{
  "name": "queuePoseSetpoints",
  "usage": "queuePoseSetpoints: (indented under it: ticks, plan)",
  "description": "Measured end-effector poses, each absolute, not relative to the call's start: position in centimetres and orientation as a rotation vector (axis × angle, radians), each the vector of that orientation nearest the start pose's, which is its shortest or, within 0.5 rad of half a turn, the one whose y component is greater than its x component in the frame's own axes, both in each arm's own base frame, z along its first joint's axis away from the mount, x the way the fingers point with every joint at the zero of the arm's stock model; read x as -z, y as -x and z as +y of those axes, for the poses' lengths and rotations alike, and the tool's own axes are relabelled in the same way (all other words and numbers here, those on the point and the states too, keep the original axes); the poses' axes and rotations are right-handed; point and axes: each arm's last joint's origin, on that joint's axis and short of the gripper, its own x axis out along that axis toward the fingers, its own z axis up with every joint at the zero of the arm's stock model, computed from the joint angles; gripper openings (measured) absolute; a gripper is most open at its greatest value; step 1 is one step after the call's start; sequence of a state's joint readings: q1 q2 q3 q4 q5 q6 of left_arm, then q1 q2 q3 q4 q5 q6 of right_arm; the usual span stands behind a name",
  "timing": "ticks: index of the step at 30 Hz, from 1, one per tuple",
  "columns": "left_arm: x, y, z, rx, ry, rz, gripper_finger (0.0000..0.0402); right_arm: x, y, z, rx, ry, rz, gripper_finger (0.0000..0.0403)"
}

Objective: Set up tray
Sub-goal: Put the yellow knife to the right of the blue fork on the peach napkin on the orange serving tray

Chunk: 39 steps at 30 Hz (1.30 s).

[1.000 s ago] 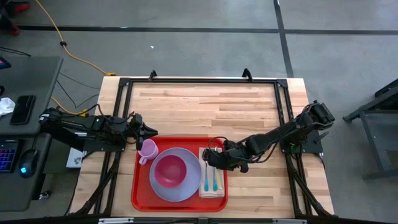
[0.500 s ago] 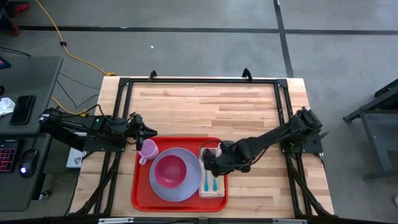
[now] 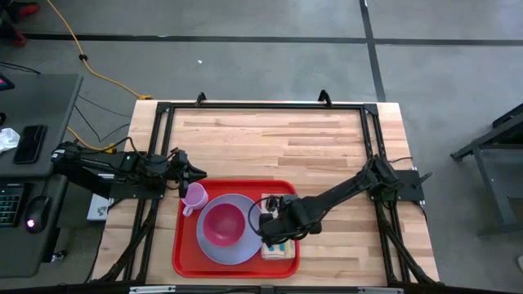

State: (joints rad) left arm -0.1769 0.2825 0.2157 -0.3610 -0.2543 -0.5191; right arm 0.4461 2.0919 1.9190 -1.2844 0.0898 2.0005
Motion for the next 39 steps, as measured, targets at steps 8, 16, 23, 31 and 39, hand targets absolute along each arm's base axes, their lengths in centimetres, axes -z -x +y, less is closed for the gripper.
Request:
queuePoseSetpoints:
  ticks: [8, 16, 23, 31, 39]
  plan:
    - [-18.4, -10.3, -1.1, -0.165, 0.390, 0.356, 0.0079, -23.4, -37.1, 17.4, 1.164, -1.186, 1.105, 0.0019]
    - [-18.6, -10.4, -1.1, -0.160, 0.390, 0.340, 0.0079, -21.2, -37.3, 17.1, 1.154, -1.197, 1.096, 0.0020]
    - [-18.6, -10.4, -1.1, -0.160, 0.390, 0.340, 0.0079, -19.1, -37.3, 16.5, 1.147, -1.208, 1.093, 0.0021]
    - [-18.6, -10.4, -1.1, -0.161, 0.390, 0.340, 0.0079, -16.8, -37.2, 16.0, 1.139, -1.239, 1.091, 0.0023]
    - [-18.7, -10.4, -1.2, -0.131, 0.399, 0.336, 0.0079, -15.5, -37.0, 15.7, 1.135, -1.255, 1.098, 0.0023]
